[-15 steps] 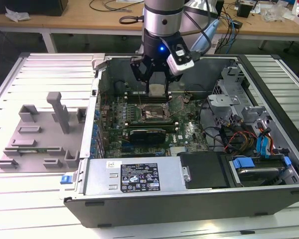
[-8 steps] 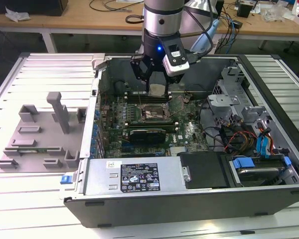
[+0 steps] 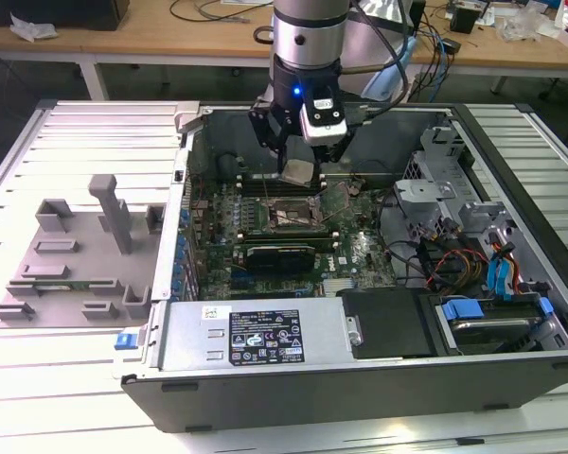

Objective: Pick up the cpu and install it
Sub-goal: 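Place the cpu into insertion slot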

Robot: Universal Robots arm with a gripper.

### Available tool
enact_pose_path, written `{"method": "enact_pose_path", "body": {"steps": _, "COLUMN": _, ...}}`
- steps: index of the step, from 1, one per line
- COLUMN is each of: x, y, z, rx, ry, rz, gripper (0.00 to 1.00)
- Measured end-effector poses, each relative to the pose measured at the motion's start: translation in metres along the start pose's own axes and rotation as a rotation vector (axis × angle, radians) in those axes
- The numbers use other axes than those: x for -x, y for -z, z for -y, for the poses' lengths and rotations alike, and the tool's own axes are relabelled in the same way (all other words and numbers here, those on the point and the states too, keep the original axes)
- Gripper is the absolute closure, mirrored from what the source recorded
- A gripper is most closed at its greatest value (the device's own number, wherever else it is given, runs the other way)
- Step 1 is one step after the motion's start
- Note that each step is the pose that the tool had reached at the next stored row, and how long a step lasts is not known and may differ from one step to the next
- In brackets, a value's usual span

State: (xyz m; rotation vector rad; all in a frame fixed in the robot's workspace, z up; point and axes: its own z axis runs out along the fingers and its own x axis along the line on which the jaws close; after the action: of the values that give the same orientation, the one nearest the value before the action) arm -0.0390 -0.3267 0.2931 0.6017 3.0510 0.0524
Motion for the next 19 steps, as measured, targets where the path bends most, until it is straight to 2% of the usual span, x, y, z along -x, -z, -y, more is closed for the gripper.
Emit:
{"method": "enact_pose_path", "body": {"steps": 10, "x": 0.0000, "y": 0.0000, "z": 0.0000, "rx": -0.0046, "ry": -0.187, "rz": 0.0073, "gripper": 0.45}}
{"method": "enact_pose_path", "body": {"steps": 14, "x": 0.0000, "y": 0.0000, "z": 0.0000, "rx": -0.0071, "ry": -0.290, "rz": 0.0113, "gripper": 0.45}}
{"method": "enact_pose_path", "body": {"steps": 19, "x": 0.0000, "y": -0.0001, "z": 0.0000, "rx": -0.0089, "ry": -0.369, "rz": 0.0144, "gripper": 0.45}}
